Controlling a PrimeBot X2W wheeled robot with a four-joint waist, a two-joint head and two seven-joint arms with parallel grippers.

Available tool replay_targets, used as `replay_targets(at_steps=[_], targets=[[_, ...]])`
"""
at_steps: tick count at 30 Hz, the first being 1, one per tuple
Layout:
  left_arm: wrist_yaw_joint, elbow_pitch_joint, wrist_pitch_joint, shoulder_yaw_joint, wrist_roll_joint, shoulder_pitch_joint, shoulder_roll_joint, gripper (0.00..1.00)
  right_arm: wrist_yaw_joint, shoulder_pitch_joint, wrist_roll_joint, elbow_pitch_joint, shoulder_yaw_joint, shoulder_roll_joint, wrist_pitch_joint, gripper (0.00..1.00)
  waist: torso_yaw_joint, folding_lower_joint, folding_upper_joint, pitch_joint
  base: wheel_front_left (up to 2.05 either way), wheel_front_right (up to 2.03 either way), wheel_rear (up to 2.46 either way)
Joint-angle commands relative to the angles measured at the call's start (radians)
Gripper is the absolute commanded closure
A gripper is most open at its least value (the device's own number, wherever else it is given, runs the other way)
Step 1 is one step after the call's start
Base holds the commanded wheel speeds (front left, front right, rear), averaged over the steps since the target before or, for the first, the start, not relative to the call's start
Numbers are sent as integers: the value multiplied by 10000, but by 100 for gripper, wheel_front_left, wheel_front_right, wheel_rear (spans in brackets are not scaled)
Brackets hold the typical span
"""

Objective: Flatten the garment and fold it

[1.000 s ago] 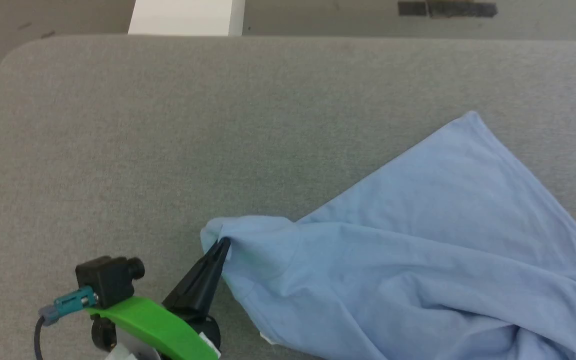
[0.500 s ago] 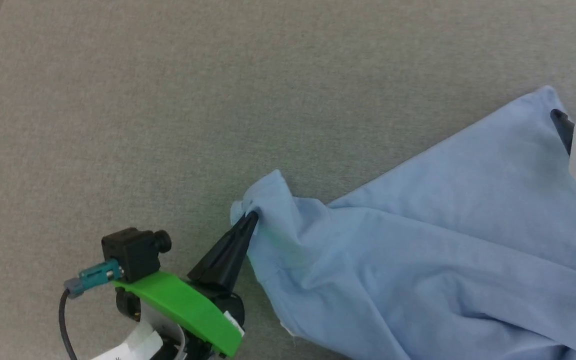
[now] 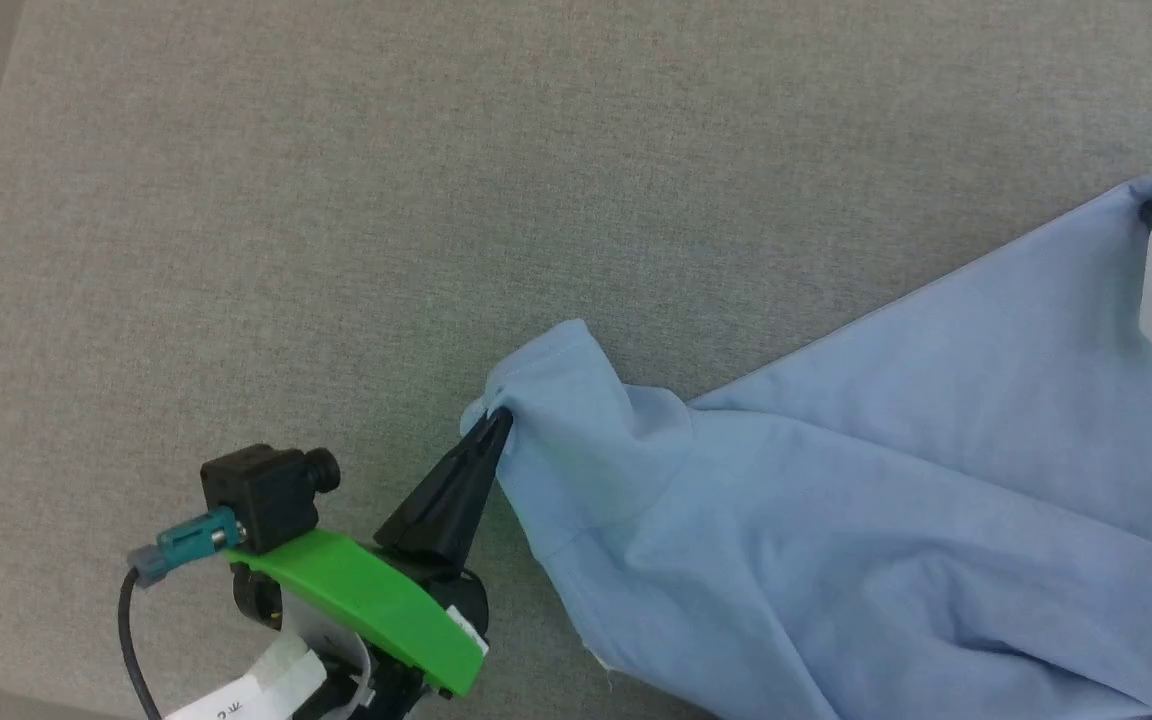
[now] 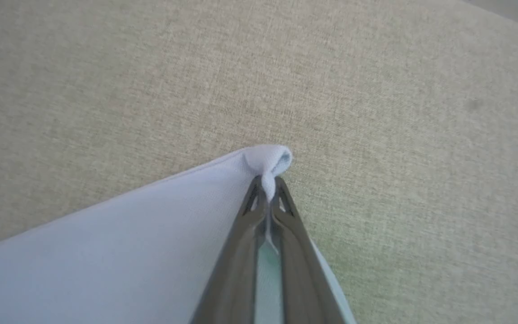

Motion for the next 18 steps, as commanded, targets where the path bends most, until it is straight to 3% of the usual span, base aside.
replay_targets(at_steps=[1,11,18], targets=[[-61,36,-107,53,-13,-170,-31,100,-17,64,34,74,-47,12,-235,100,-130,-1,0,-258,0,0,0],[8,403,-786,656,312,-697,93,100,-17,259,145,-253,-1210,1060,-2342,100,-797,-1,0,-1968,0,0,0],[248,707,-537,908,915,-2412,407,100,-17,167,214,-697,-1389,1517,-3296,100,-1371,-1,0,-3173,0,0,0]])
